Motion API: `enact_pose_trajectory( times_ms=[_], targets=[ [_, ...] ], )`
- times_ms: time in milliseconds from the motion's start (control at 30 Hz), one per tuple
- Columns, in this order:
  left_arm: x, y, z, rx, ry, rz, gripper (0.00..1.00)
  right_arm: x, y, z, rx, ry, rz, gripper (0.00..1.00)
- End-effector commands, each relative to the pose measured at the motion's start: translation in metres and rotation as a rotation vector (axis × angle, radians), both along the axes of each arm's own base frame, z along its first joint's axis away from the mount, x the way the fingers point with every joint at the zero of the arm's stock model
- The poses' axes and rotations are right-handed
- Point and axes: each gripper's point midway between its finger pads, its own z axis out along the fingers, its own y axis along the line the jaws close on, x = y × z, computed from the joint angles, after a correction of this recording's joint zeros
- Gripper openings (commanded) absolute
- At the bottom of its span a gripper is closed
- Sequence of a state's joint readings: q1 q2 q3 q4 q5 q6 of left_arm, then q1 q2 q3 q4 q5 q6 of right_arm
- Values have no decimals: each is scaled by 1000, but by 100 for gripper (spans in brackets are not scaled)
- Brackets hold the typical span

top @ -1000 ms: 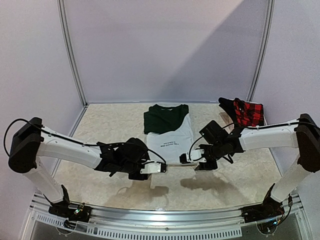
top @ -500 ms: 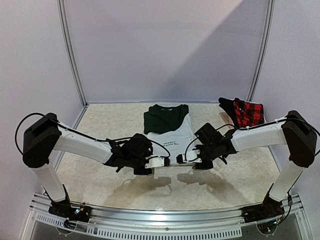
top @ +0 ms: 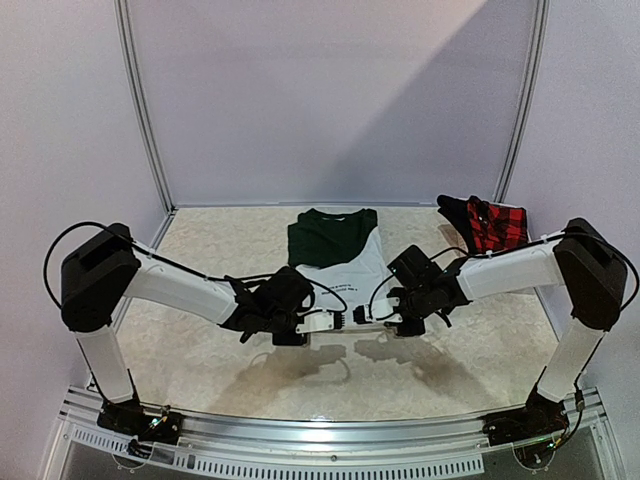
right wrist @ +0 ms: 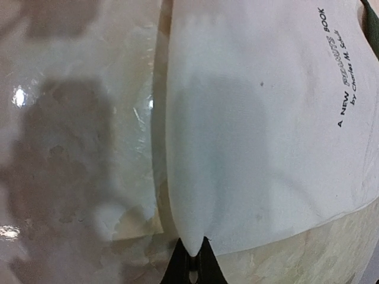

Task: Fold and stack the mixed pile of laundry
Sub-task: Pick up the 2/3-rectangle-folded T-shirt from the center of the board, then fold the 2/3-rectangle-folded T-shirt at the center of the board.

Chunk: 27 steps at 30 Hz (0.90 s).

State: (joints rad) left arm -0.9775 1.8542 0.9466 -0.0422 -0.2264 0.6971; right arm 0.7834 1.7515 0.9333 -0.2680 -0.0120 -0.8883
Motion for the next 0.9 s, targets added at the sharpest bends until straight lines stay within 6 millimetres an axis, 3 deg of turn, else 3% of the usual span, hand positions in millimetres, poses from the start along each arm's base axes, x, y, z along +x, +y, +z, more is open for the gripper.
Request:
enact_pose_trajectory(
  times_ms=[0, 167, 400, 500, 567, 667, 867],
  targets=[
    [4, 7, 20, 16, -10, 58, 0, -7, -3, 19, 9, 36, -18, 0],
    [-21, 6, 73, -71, 0, 65, 0, -33, -9, 68, 66, 47, -11, 0],
    [-69, -1, 129, -189, 71, 60, 0, -82, -23, 112, 126, 136, 7, 0],
    [-71, -2, 145, -215, 67, 75, 0, -86, -24, 135, 173, 126, -7, 0],
    [-62, -2, 148, -211, 22, 89, 0, -79, -23, 142, 186, 96, -28, 0],
    [-38, 1, 135, -191, 0, 139, 0, -53, -19, 144, 195, 46, -79, 0],
    [23, 5, 104, -187, -10, 287, 0, 35, -15, 147, 258, -3, -255, 0]
  ],
)
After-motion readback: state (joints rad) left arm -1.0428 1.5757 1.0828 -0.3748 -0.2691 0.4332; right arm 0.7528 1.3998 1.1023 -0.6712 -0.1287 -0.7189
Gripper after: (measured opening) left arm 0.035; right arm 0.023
